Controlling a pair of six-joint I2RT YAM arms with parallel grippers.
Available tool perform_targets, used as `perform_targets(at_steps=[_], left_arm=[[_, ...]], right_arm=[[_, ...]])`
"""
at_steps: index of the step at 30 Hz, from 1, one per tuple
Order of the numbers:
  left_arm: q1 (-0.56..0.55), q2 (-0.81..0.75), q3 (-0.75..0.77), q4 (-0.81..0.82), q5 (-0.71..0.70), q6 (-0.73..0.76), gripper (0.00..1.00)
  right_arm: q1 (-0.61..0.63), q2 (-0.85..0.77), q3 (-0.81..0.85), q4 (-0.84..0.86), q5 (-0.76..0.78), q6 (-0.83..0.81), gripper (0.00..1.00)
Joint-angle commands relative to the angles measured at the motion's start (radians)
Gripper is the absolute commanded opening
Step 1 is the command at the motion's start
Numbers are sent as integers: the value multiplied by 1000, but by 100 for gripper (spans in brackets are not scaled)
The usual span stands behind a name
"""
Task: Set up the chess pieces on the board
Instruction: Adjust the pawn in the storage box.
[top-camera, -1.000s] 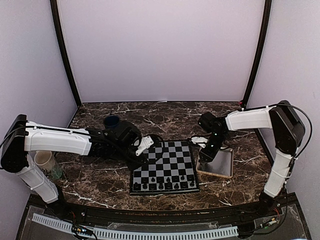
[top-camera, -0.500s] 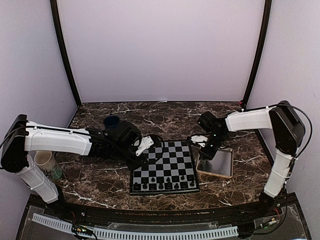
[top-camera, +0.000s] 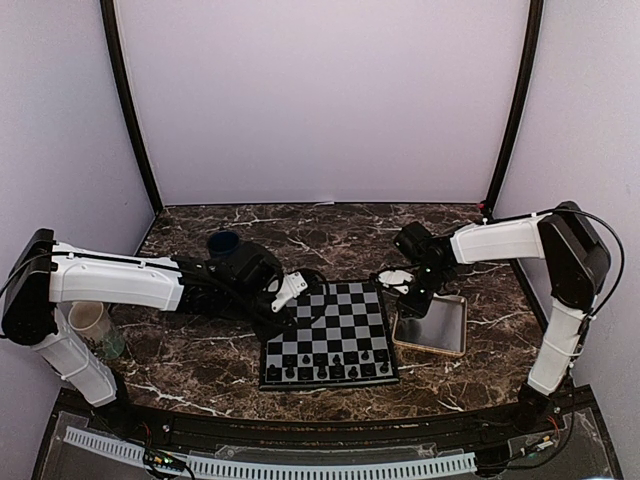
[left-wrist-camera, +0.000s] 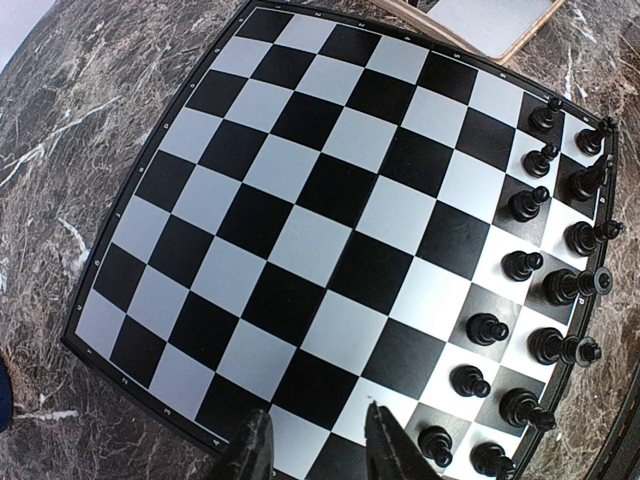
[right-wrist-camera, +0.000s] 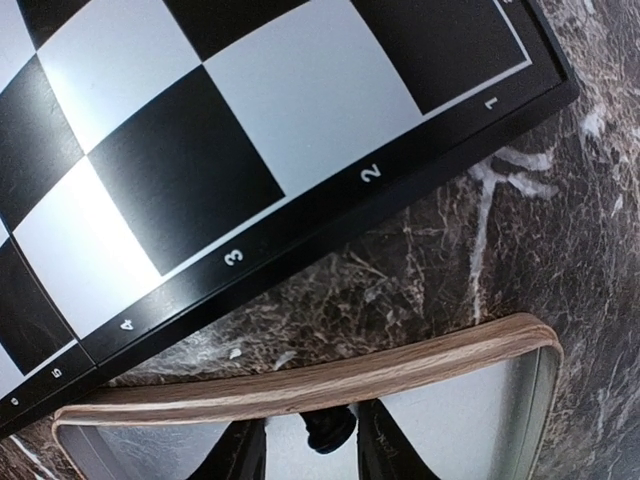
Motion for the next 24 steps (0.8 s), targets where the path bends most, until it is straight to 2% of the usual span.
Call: perform_targets(at_steps=[1, 5, 13, 19, 24], left_arm=[[-5, -2, 0, 16, 2, -9, 34], [-5, -2, 2, 16, 4, -7, 34], [-5, 9, 3, 24, 9, -2, 34], [-5, 7, 6, 26, 10, -1, 34], [-5, 9, 10, 44, 27, -12, 34]], right_arm=[[7, 17, -30, 32, -34, -92, 33], [6, 22, -39, 13, -49, -118, 32], [6, 1, -59, 0, -58, -120, 21], [-1, -32, -72, -16, -53, -103, 17], [-62, -65, -38, -72, -215, -64, 17]])
